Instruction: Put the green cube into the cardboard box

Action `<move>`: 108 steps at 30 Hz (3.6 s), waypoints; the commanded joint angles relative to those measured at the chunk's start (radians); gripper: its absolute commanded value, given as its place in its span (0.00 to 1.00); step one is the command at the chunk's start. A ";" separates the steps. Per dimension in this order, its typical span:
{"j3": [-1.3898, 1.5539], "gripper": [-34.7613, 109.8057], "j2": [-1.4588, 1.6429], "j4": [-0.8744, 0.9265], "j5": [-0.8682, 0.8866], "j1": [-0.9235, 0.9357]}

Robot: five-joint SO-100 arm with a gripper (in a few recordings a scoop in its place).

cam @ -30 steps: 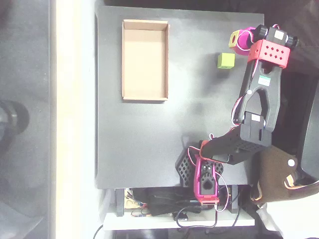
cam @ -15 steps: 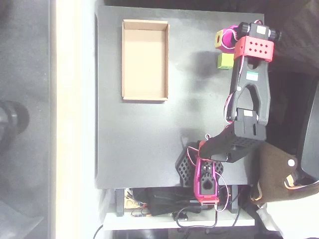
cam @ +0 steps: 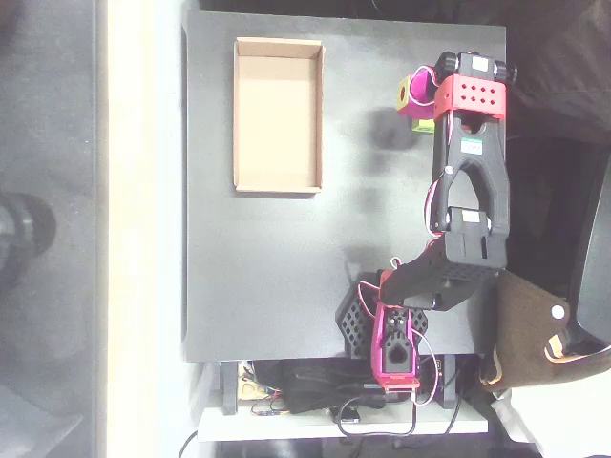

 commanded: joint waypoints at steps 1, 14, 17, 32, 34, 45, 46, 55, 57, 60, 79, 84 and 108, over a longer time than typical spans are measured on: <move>0.009 0.47 0.048 0.003 0.018 0.018; 0.005 0.47 -0.005 -0.011 0.009 0.080; 0.005 0.47 -0.005 -0.011 0.008 0.078; -0.006 0.47 -0.064 -0.012 0.005 0.072; -0.006 0.47 -0.064 -0.012 0.005 0.067; -0.011 0.44 -0.052 -0.012 0.006 0.066; -0.011 0.42 -0.051 -0.012 0.006 0.066; -0.054 0.25 -0.049 -0.012 0.006 0.078; -0.055 0.25 -0.049 -0.012 0.006 0.078; -0.055 0.25 -0.034 -0.012 0.006 0.078; -0.054 0.25 0.224 -0.002 0.006 0.067; -0.054 0.25 0.334 -0.002 0.006 0.066; -0.052 0.25 0.565 -0.011 0.005 -0.086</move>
